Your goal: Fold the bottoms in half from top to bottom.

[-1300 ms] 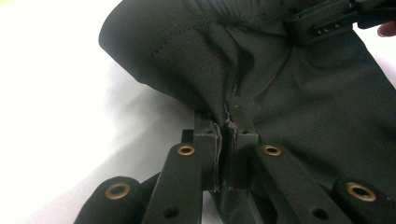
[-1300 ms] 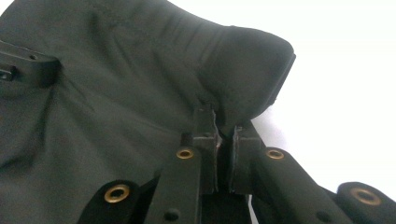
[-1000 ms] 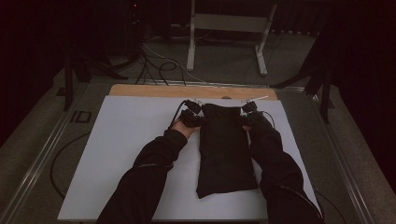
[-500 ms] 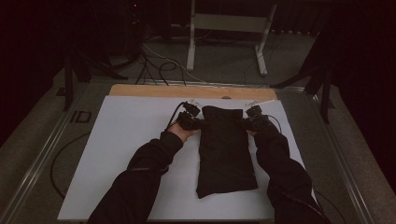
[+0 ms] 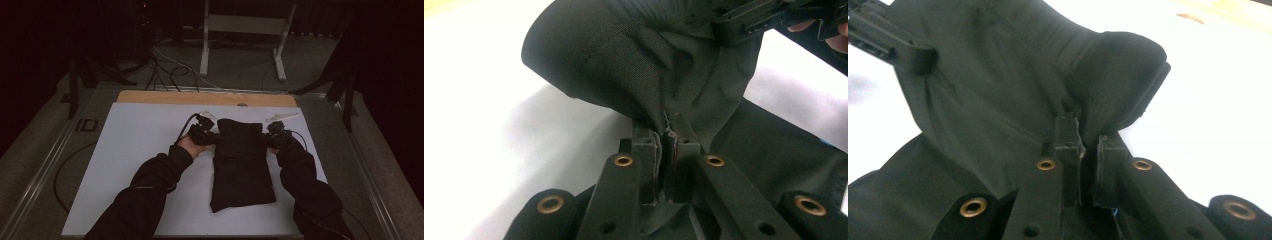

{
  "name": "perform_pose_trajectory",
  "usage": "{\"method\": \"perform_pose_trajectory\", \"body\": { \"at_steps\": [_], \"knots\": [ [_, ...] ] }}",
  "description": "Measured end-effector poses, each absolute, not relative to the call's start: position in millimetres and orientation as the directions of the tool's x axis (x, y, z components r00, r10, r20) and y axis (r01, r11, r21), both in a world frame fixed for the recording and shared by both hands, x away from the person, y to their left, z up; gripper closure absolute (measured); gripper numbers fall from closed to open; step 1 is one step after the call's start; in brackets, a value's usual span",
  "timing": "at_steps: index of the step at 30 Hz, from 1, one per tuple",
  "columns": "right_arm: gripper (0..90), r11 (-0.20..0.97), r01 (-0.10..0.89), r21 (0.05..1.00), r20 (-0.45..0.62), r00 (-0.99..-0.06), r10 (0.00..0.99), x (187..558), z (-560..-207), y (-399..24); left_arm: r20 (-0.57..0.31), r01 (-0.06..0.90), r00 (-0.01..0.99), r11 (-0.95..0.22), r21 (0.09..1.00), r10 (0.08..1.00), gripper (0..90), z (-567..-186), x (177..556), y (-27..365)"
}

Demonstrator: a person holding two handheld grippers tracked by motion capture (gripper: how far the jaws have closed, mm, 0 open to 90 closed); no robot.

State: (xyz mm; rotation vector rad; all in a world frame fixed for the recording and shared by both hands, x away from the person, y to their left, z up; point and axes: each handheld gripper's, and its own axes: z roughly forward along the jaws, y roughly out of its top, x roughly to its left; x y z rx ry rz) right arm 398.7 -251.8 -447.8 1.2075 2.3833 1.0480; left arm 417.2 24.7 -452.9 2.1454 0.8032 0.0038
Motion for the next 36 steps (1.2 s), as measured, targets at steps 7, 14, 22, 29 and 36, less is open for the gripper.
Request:
{"method": "perform_pose_trajectory", "body": {
  "at_steps": [7, 14, 22, 29, 36],
  "knots": [
    [84.2, 0.393, 0.571, 0.721, 0.081, -0.632, 0.771, 385, -444, -253, -0.275, 0.54, 0.803, -0.449, 0.713, 0.529, 86.0, -452, 407, 27],
    [84.2, 0.396, 0.552, 0.734, 0.073, -0.644, 0.762, 370, -440, -252, -0.274, 0.529, 0.812, -0.453, 0.717, 0.515, 86.0, -449, 396, 31],
    [84.2, 0.414, 0.528, 0.741, 0.059, -0.666, 0.744, 353, -437, -251, -0.271, 0.512, 0.828, -0.466, 0.722, 0.491, 86.0, -446, 384, 33],
    [84.2, 0.421, 0.515, 0.747, 0.055, -0.679, 0.732, 338, -434, -252, -0.273, 0.502, 0.839, -0.474, 0.723, 0.471, 86.0, -442, 373, 36],
    [84.2, 0.427, 0.511, 0.746, 0.057, -0.688, 0.724, 324, -436, -253, -0.274, 0.491, 0.849, -0.485, 0.724, 0.451, 86.0, -441, 360, 35]
  ]
}}
